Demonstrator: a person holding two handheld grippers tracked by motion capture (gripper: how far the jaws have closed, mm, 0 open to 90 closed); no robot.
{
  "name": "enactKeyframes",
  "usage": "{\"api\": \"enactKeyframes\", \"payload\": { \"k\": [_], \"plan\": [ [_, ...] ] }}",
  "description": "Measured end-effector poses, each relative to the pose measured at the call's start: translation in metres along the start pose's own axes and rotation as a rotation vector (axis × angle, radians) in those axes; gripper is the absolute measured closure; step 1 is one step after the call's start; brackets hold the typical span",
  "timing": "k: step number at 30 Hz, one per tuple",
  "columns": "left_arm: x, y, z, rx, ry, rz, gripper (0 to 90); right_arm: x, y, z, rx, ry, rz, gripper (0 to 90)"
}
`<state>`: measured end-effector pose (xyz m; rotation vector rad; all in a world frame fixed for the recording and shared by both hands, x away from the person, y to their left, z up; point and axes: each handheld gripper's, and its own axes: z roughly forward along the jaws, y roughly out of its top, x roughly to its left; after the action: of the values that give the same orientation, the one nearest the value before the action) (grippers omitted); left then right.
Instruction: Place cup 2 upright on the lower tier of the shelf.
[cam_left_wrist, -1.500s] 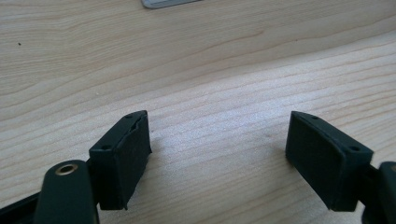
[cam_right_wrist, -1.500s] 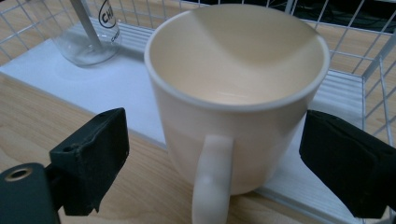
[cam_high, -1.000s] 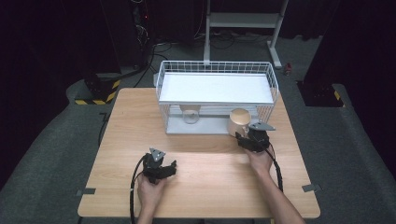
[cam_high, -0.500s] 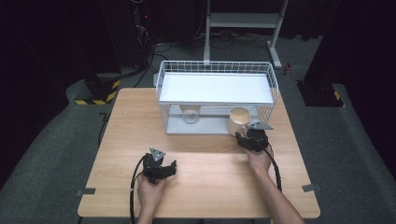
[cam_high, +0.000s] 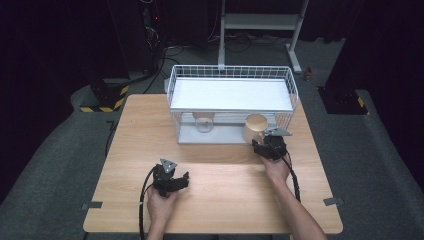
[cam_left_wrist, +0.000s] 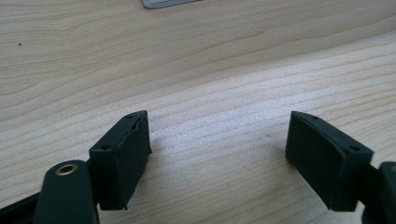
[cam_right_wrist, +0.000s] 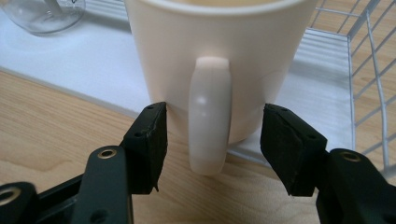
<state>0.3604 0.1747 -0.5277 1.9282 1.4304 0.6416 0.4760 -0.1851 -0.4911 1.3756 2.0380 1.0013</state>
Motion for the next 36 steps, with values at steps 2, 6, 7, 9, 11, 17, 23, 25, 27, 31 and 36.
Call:
{"api": "enactKeyframes", "payload": {
  "k": [2,6,7,9,11,17,23,25,27,31,36],
  "plan": [
    [0.0,0.0,0.0,0.0,0.0,0.0,22.5,0.0,0.003,0.001,-0.003,-0.003,-0.009,42.3],
    [0.0,0.0,0.0,0.0,0.0,0.0,22.5,0.0,0.004,0.004,0.003,-0.002,0.009,42.7],
    [0.0,0.0,0.0,0.0,0.0,0.0,22.5,0.0,0.005,0.005,0.006,-0.003,0.009,43.0],
    [0.0,0.0,0.0,0.0,0.0,0.0,22.5,-0.001,0.007,0.008,0.005,-0.003,0.009,43.5],
    [0.0,0.0,0.0,0.001,-0.001,0.0,22.5,-0.001,0.011,0.012,0.011,-0.004,-0.002,45.7],
    [0.0,0.0,0.0,0.001,-0.001,0.0,22.5,-0.003,0.013,0.019,0.017,-0.005,0.016,48.1],
    [0.0,0.0,0.0,0.001,-0.001,0.0,22.5,-0.002,0.019,0.022,0.026,-0.003,0.045,49.3],
    [0.0,0.0,0.0,0.001,-0.001,0.0,22.5,-0.004,0.021,0.025,0.012,-0.003,0.032,50.2],
    [0.0,0.0,0.0,0.001,-0.001,0.0,22.5,-0.004,0.021,0.026,0.015,-0.004,0.054,50.6],
    [0.0,0.0,0.0,0.001,-0.001,0.0,22.5,-0.005,0.019,0.03,0.018,0.0,0.056,51.6],
    [0.0,0.0,0.0,0.0,0.0,0.0,22.5,-0.007,0.019,0.032,0.007,-0.002,0.063,52.7]
  ]
}}
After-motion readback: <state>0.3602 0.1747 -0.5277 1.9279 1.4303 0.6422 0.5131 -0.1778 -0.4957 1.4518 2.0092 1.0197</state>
